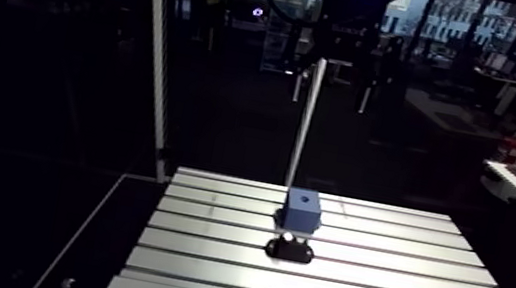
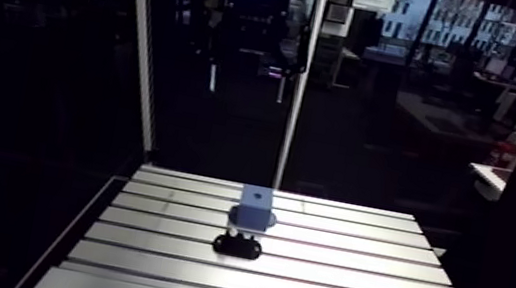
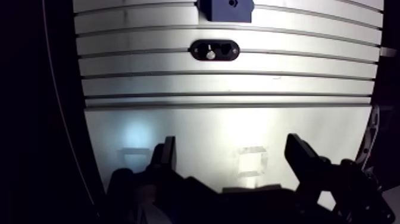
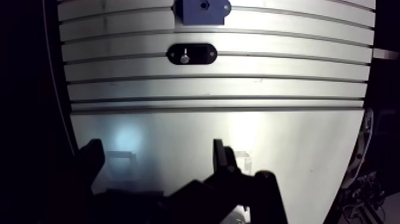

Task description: Pick up the M10 bolt and insert it into the hex recess until seated.

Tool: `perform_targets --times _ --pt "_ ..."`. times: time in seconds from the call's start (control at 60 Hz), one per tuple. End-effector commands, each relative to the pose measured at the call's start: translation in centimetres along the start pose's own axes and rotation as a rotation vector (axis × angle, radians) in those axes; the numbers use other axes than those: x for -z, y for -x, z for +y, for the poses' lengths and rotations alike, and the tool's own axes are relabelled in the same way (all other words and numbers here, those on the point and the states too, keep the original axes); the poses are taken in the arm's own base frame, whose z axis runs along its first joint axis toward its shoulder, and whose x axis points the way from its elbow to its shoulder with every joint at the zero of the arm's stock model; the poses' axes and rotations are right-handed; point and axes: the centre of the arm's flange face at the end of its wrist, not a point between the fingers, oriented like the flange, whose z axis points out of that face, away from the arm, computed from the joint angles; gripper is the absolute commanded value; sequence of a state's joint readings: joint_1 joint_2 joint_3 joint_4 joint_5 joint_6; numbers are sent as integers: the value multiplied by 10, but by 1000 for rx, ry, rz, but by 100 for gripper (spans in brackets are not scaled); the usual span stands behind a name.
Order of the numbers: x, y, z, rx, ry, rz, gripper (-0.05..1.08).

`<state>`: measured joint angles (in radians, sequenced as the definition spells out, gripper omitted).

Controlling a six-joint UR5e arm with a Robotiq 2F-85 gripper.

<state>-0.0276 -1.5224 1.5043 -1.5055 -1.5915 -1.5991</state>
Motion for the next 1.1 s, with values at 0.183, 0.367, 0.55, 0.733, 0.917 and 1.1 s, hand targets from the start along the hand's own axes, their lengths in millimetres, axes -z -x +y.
perform_targets --times 0.183,0.367,0.55,0.733,0.917,1.1 --pt "10 28 -14 41 5 44 1" --pt "10 27 -14 40 5 50 1" --pt "10 25 -13 34 7 65 1" --pt "6 24 -14 25 5 59 1" --pt "0 21 -14 25 3 49 1" --pt "-2 18 -14 28 7 70 1"
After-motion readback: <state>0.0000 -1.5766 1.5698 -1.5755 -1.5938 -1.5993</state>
